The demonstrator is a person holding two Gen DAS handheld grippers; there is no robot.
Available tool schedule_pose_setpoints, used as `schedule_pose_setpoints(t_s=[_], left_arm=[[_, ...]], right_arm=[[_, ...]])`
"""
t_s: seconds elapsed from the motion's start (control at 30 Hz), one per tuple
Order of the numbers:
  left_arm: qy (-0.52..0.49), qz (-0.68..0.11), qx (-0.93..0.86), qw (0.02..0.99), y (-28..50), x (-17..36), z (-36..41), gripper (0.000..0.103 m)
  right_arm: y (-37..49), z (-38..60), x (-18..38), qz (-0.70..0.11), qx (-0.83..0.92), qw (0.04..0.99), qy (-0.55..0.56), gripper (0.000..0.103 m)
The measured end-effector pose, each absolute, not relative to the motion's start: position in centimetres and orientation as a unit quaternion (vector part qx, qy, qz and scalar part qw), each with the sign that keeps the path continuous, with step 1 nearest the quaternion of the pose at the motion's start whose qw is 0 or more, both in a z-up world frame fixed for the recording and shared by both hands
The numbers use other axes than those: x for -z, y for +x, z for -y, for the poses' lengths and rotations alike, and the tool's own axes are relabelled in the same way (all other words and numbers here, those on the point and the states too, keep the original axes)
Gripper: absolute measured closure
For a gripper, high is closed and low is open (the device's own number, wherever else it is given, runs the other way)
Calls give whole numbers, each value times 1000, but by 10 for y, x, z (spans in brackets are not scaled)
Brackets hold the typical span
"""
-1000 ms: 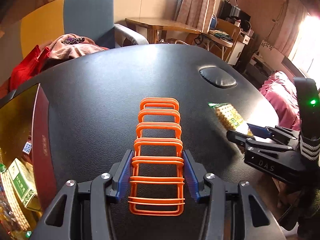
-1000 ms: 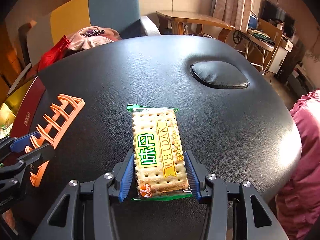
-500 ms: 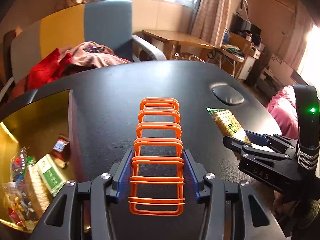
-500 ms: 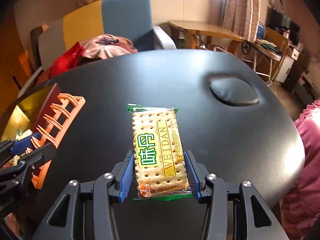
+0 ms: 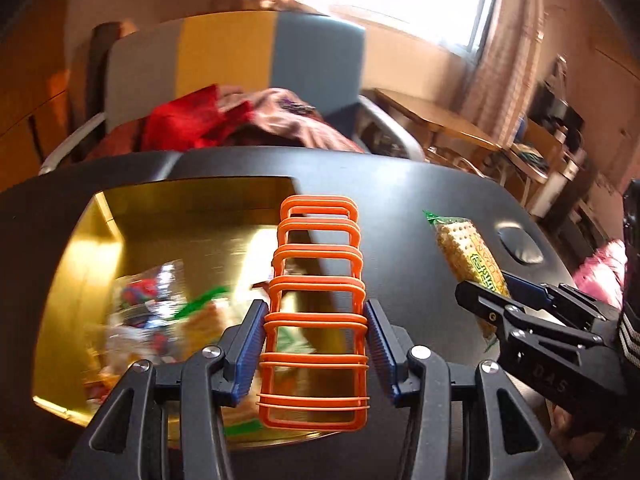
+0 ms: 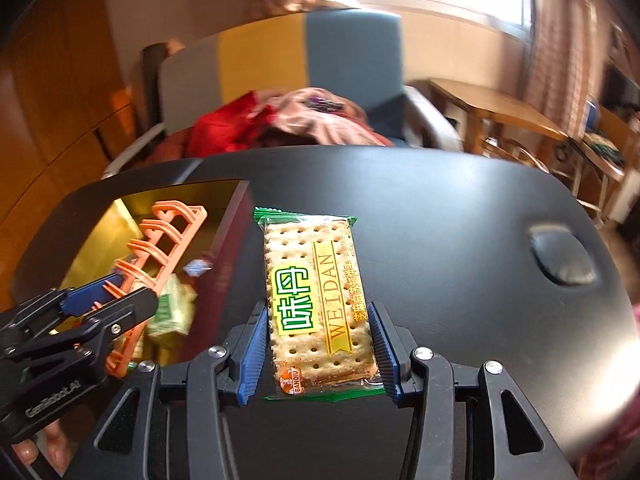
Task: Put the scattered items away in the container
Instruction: 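Carry the orange rack and Weidan pack over the gold tray with both tools, then lower both items into the tray and open both tools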
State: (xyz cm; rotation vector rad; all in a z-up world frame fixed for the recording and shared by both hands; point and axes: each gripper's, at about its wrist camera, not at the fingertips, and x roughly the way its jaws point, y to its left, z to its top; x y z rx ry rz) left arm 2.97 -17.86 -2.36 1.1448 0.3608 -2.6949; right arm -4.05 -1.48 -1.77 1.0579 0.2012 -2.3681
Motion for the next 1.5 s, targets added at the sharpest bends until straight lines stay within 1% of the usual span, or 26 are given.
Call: schedule_pose_setpoints(t_s=[0.3,0.5,0.67,1.0,1.27,1.3,1.4,1.47,1.5], left_arm=[[376,-144,900,166,61,27,236,53],[377,-156,892,196,74,33,261,53],[380,-163,887,204,80,39,271,53],[388,-177,878,215,86,48,284,53],[395,-179,872,229,90,52,290,53],[393,-180,872,230,90,52,291,53],[389,-178,872,237,93,49,290,44],[385,-170,874,243,95,45,288,36],[383,-164,875,248,96,43,286,36]], right_arm=[[-16,86,14,-101,855,336,383,54],[-13,126,28,-110,833,366,401,54],[-12,145,40,-123,822,374,412,54],[-5,160,47,-144,816,375,415,54],[-5,163,50,-138,812,377,424,52],[-4,163,49,-139,813,377,422,52],[-2,161,46,-141,816,376,416,52],[0,156,43,-134,821,370,413,52],[0,153,41,-130,824,367,411,52]])
